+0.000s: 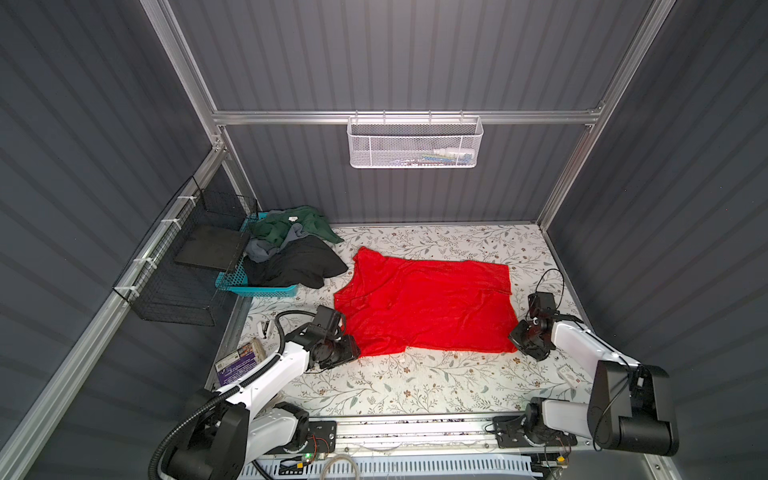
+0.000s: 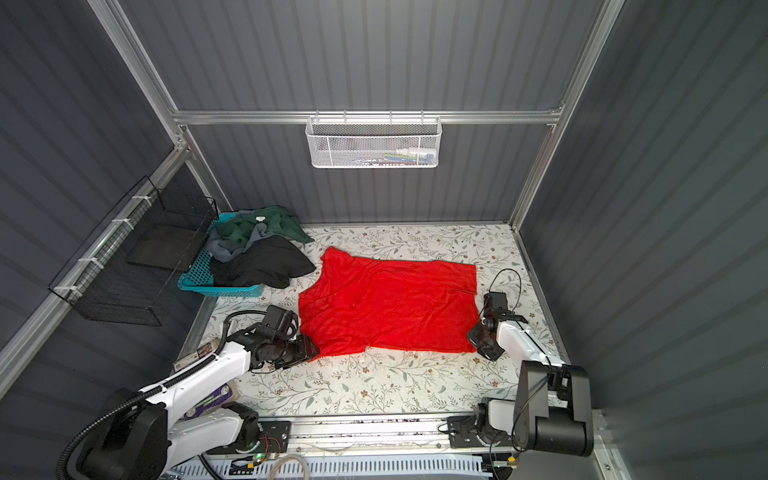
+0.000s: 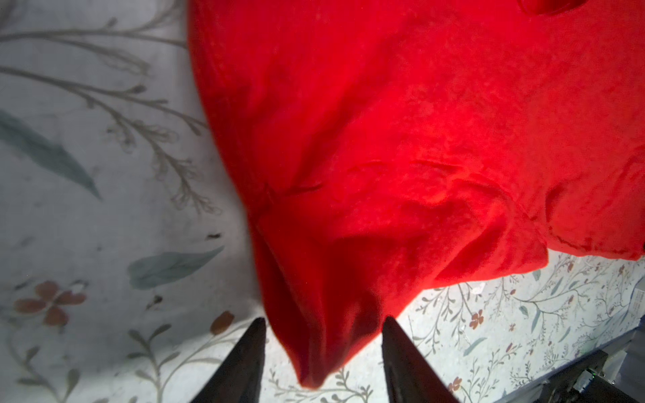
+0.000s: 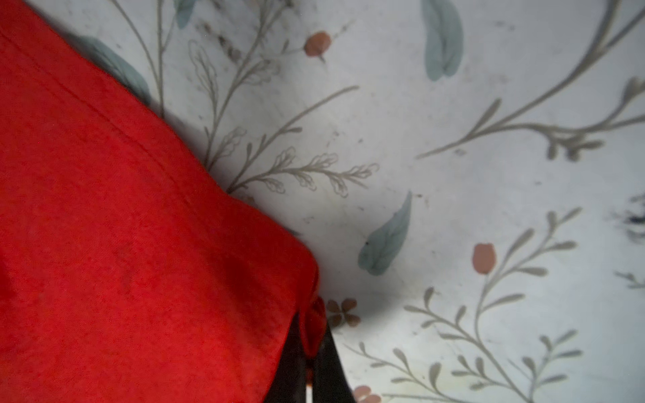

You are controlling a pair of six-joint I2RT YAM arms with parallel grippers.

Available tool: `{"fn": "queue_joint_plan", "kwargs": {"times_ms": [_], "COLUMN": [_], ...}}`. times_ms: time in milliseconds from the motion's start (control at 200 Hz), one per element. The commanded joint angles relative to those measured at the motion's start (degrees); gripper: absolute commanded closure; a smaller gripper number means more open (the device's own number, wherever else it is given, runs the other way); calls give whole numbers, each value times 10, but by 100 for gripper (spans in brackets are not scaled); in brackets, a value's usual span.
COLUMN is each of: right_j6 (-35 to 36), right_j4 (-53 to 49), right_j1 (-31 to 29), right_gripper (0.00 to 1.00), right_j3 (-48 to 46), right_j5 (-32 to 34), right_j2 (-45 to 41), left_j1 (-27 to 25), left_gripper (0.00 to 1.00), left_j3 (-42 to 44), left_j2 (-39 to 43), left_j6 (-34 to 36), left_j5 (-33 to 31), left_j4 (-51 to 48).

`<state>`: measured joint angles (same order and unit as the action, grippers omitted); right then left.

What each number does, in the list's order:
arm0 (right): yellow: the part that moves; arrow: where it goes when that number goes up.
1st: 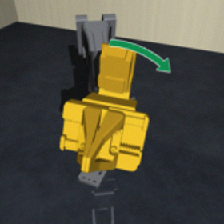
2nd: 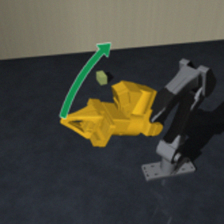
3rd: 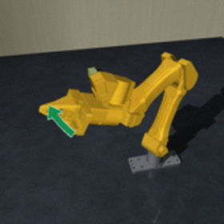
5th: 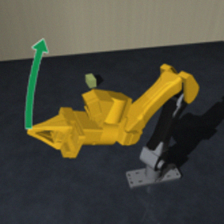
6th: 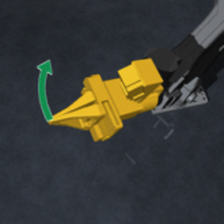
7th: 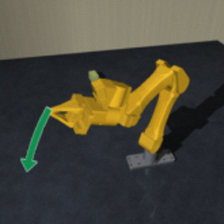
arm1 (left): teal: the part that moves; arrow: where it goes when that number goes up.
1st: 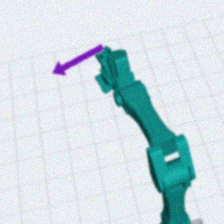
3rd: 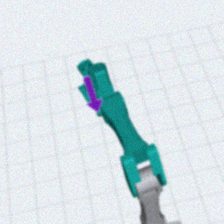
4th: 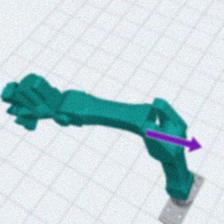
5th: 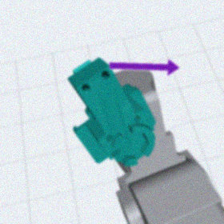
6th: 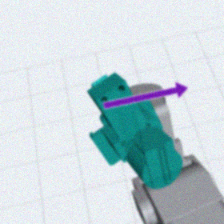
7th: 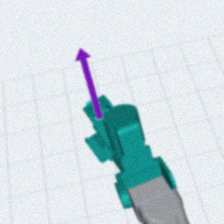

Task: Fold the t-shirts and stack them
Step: 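Pinch the shirt's near corners with both grippers, then lift both held corners and fold them away from the robot over the shirt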

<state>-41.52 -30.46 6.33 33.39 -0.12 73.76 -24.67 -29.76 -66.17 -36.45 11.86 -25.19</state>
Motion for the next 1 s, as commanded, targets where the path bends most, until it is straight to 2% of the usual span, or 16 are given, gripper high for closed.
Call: {"fn": "queue_joint_plan", "kwargs": {"times_ms": [0,110,190,305,405,735,995], "right_j6": [10,15,19,27,43,69,82], "right_j4": [-10,-11,-11,-14,-14,-5,-16], "right_j1": [-1,-1,-1,-1,-1,-1,-1], "right_gripper": [100,100,100,100,100,100,100], "right_j3": [-9,-8,-7,-5,1,25,53], "right_j5": [-10,-8,-10,-12,-19,-39,-56], "right_j2": [-8,-12,-13,-15,-21,-19,-19], "left_j1": [-7,-8,-9,-9,-9,-9,-5], "left_gripper": [53,70,73,93,100,100,100], "left_j3": [12,15,13,-4,-30,-99,-148], "left_j2": [-13,-27,-38,-50,-51,-102,-136], "left_j6": [1,1,3,8,14,22,-7], "left_j5": [16,15,11,11,7,26,25], "left_j4": [27,37,43,39,24,0,19]}}
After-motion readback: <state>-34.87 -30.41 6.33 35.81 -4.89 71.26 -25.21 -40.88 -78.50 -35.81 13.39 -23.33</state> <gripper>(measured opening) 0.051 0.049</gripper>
